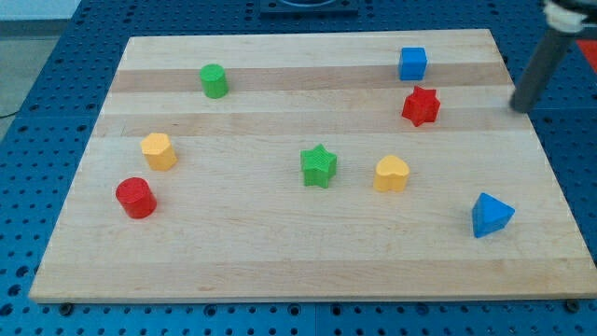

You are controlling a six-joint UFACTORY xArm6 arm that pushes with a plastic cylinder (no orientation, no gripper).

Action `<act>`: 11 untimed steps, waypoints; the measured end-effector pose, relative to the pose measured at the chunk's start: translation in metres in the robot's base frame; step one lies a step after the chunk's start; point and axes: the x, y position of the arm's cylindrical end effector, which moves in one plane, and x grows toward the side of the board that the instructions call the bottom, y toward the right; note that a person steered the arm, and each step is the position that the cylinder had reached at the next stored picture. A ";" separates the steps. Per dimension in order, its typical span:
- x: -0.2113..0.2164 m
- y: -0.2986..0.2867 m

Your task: Make a triangle by placing the red star

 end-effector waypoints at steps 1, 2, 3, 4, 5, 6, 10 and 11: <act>-0.008 -0.057; -0.015 -0.092; 0.002 -0.112; 0.033 -0.092; 0.031 -0.106; 0.006 -0.132; -0.010 -0.159; -0.022 -0.138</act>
